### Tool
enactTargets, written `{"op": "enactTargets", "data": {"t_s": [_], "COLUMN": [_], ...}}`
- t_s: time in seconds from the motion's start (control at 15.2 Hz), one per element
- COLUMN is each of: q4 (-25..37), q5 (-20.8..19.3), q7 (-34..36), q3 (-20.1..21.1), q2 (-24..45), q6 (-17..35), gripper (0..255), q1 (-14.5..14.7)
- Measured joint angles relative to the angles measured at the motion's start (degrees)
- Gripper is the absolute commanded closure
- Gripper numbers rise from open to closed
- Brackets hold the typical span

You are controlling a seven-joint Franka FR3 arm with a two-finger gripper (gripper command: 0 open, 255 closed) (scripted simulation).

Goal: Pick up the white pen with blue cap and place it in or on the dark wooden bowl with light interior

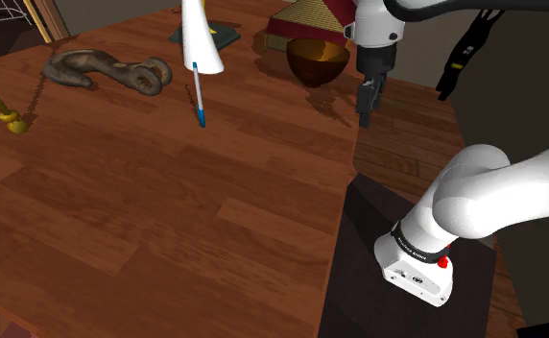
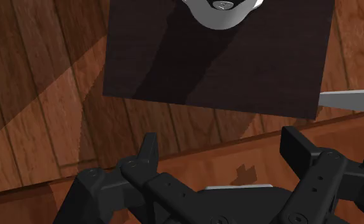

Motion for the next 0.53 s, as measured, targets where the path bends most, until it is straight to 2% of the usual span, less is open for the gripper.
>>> {"op": "enactTargets", "data": {"t_s": [0.2, 0.53], "q4": [1.8, 9.5], "q5": [2.0, 10.2], "q7": [2.8, 14.8], "q3": [1.2, 5.5], "q2": [2.2, 10.7], "q6": [-0.8, -4.2], "gripper": [0, 0], "q1": [-0.1, -0.4]}}
